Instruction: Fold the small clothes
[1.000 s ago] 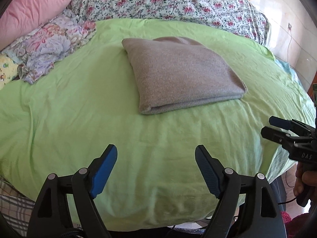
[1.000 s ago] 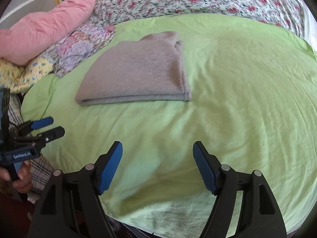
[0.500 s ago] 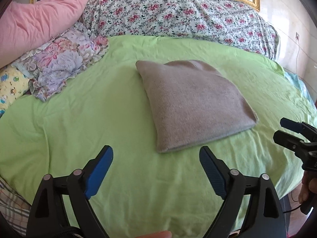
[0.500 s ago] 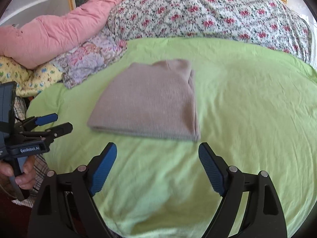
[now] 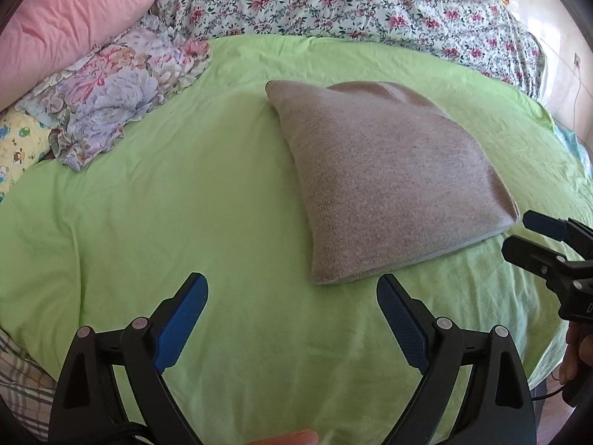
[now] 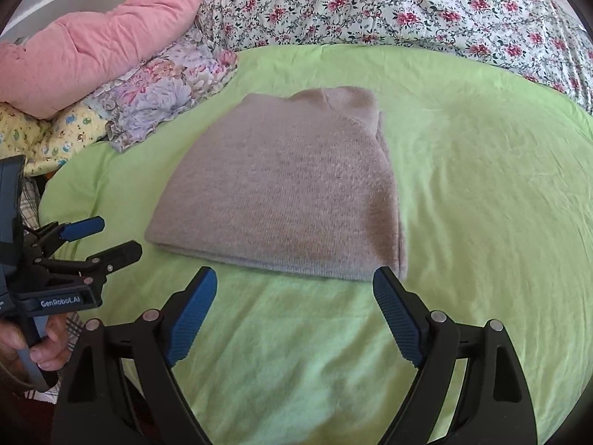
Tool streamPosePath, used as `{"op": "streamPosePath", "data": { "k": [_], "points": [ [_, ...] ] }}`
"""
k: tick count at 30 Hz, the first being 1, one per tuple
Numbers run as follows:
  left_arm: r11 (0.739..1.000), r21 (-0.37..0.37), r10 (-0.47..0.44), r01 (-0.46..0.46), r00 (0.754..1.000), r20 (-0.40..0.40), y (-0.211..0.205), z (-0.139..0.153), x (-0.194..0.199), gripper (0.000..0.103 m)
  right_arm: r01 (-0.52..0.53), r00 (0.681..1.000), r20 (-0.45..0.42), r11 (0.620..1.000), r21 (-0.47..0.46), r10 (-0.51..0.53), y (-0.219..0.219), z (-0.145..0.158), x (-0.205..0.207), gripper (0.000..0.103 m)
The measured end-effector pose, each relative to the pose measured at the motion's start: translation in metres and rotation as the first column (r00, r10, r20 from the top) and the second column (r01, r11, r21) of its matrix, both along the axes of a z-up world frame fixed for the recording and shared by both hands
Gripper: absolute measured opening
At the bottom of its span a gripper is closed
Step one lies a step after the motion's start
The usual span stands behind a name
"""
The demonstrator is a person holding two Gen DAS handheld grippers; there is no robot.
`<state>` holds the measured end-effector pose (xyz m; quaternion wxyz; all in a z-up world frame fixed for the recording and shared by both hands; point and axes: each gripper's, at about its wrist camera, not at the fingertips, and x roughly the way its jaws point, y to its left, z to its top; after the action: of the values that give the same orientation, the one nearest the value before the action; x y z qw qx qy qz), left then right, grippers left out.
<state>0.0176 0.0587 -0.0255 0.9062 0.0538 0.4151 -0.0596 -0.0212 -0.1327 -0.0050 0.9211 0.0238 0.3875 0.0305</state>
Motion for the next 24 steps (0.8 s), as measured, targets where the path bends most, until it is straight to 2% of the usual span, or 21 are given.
{"op": "streamPosePath", "data": {
  "k": [24],
  "points": [
    [0.999,0.015,0.029,-0.029,1.0,0.012,-0.014,0.012,0.033,0.095,0.022,1.0,-0.004,0.999,0.027,-0.022,-0.006,0.003,0.041,0.087]
  ]
}}
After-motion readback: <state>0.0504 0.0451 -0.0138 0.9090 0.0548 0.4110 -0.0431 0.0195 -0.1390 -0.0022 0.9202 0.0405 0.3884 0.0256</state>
